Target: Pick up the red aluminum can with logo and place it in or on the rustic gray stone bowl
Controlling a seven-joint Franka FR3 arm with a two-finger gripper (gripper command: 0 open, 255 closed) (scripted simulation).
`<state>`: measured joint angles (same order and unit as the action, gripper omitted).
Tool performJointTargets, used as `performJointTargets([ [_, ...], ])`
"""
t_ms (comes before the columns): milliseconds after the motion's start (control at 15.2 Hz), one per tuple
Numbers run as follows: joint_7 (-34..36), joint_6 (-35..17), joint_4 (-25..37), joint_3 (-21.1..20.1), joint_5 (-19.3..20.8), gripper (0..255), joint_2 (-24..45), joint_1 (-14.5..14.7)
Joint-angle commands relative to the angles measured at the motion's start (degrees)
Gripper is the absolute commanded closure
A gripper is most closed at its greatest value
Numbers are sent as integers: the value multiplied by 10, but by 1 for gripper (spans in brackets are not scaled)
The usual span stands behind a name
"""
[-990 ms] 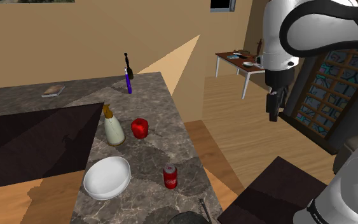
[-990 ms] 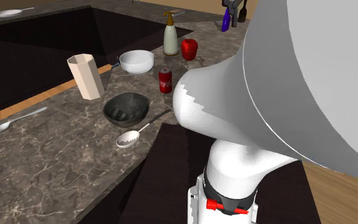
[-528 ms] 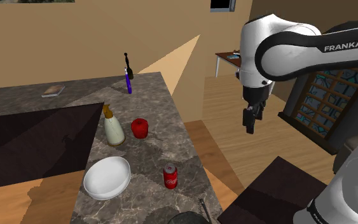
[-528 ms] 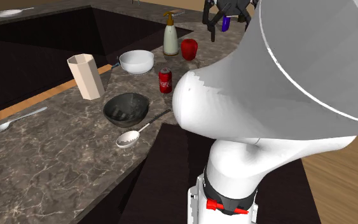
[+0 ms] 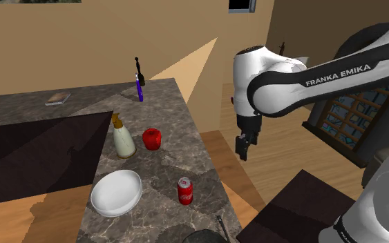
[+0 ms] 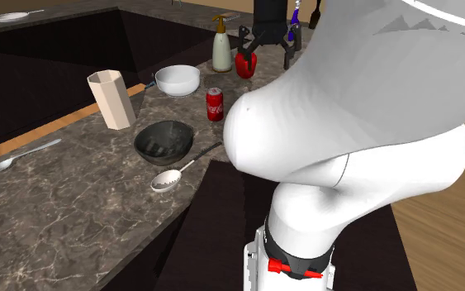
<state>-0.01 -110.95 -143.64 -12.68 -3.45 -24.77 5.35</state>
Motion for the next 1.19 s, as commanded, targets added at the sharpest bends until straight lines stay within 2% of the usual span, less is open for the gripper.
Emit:
performJointTargets([
  [0,14,-38,10,-15,-4,0,39,6],
  [528,73,-165,70,-63,20,0,197,21],
  [1122,160,-256,190,-81,108,0,386,58],
])
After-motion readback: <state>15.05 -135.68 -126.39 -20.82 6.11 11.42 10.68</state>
